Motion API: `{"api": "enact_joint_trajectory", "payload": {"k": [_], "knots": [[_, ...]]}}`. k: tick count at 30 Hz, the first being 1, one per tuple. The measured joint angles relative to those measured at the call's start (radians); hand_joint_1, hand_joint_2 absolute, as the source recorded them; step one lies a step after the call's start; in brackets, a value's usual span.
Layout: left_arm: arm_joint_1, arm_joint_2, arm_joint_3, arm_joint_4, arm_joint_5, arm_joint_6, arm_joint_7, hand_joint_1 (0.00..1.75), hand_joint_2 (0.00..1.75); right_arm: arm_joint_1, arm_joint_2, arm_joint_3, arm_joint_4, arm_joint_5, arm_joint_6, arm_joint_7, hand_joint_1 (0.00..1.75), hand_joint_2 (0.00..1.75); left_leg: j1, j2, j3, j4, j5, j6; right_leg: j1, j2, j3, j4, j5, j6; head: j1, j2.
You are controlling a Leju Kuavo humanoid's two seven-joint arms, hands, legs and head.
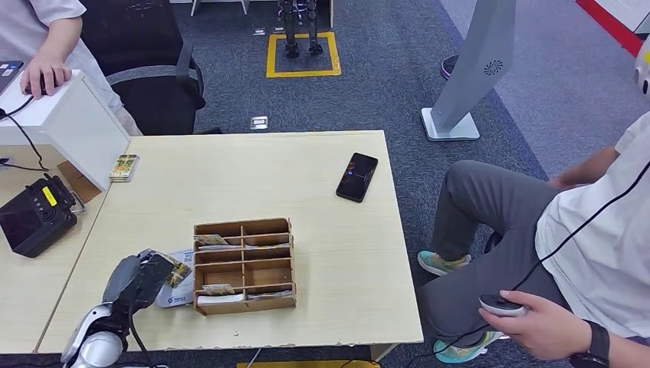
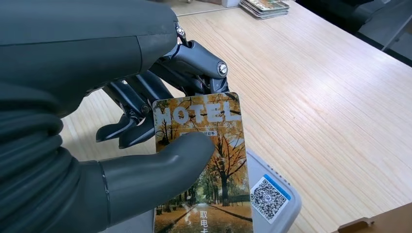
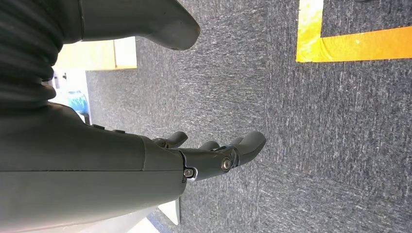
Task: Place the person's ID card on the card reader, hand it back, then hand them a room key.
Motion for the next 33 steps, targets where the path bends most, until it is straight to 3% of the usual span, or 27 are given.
{"api": "enact_joint_trajectory", "payload": {"k": [14, 33], "knots": [[-0.004, -0.008, 0.0, 0.025, -0.148, 0.066, 0.007, 1.75, 1.75, -0.001, 0.0, 0.004, 0.0, 0.0, 0.0, -0.002, 0.0, 1.75, 0.0, 0.0, 0.0, 0.0, 0.0, 0.0, 0.0, 0.0, 0.0, 0.0, 0.0, 0.0, 0.0, 0.0], [-0.002, -0.019, 0.0, 0.03, -0.188, 0.074, 0.01, 1.75, 1.75, -0.001, 0.002, 0.005, 0.0, 0.0, 0.002, -0.004, 0.0, 1.75, 0.0, 0.0, 0.001, 0.0, 0.0, 0.0, 0.0, 0.0, 0.001, 0.0, 0.0, 0.0, 0.0, 0.0]]}}
